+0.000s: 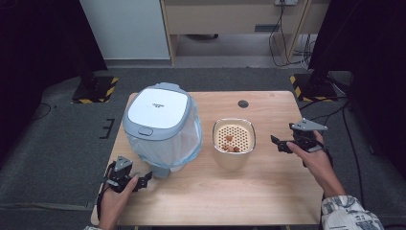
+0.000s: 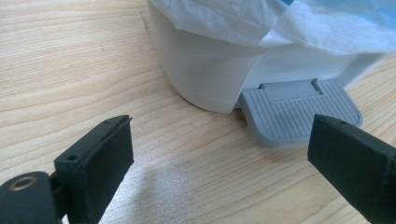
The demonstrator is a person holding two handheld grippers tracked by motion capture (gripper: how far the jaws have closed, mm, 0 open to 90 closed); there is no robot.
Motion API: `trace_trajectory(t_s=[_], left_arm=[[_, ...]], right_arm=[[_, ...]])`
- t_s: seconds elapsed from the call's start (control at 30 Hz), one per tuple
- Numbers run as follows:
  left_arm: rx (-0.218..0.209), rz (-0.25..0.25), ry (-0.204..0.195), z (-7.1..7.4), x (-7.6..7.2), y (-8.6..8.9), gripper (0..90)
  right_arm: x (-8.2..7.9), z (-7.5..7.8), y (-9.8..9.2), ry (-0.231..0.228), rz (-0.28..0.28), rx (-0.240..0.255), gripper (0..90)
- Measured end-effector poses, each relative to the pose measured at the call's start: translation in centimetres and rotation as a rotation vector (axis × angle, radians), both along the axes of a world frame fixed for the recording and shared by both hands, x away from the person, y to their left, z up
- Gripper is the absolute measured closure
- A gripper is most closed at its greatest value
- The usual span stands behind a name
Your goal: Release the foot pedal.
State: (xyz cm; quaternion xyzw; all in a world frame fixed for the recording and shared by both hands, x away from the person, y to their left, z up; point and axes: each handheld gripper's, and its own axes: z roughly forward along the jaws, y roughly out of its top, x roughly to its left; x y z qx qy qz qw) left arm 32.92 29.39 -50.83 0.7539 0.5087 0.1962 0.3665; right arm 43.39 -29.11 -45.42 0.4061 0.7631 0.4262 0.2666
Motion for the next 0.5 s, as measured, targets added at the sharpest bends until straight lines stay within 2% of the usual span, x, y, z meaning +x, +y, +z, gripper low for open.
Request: trace_trajectory(t_s=[0.23,0.5], left_arm=[[-0.008,-0.012,-0.004,0.0,0.0,0.2,5.9],[0.01,-0.015,0.0,-0.2,0.0,0.3,6.6]], right_arm=[[-1.1,-1.8,-0.6,0.042,-0.03,0.005,8.1],[-2.9,-3.7,-0.9,0.089,-0.037,-0.004,8.2]])
